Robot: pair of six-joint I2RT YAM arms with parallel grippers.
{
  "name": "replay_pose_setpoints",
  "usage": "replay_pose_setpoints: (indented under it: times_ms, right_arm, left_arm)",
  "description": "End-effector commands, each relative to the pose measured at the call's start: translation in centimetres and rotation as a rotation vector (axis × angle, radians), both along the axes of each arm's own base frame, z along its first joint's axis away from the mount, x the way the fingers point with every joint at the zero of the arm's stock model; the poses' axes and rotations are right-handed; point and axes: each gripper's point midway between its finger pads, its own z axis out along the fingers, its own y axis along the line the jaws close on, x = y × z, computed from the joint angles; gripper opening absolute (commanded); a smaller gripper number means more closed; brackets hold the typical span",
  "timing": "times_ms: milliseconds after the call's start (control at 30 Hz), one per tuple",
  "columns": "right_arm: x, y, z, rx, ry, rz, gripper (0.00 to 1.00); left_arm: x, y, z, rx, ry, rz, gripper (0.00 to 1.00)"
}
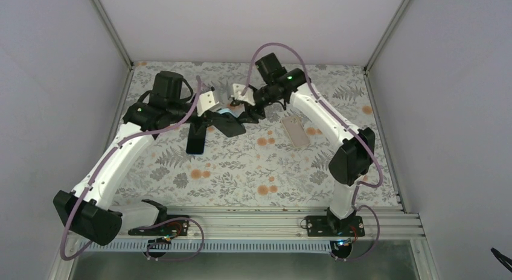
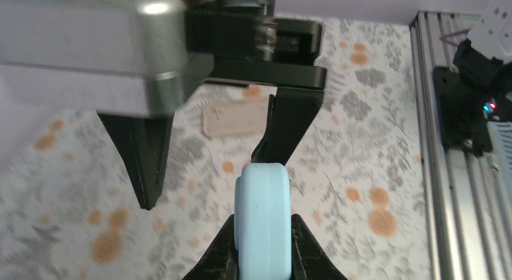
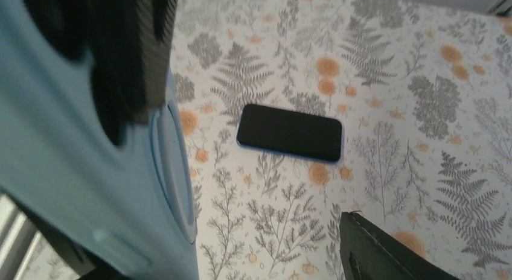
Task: Take the phone out of the phone case
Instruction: Remove the phone case from the phone.
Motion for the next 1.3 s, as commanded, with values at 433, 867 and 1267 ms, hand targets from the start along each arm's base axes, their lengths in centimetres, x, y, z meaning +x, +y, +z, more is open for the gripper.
replay_pose_setpoints:
  times_ms: [433, 867, 1267]
  right_arm:
    - [-23.9, 1.1, 13.1, 0.383, 0.572, 0.685, 0.64]
    - [-10.7, -6.1, 7.4, 0.311, 0.29, 0.203, 1.0]
    - [-5.1, -9.8, 8.5, 0.475, 0.17, 0.071, 1.0]
  left_arm:
    - [16.1, 7.7, 14.7, -0.176, -0.776, 0.675, 0.02]
    - [9.5, 6.1, 13.4, -0.106, -0.667, 0.416, 0.02]
    - [-0.7, 1.9, 15.5, -0.245, -0.368, -0.089, 0.02]
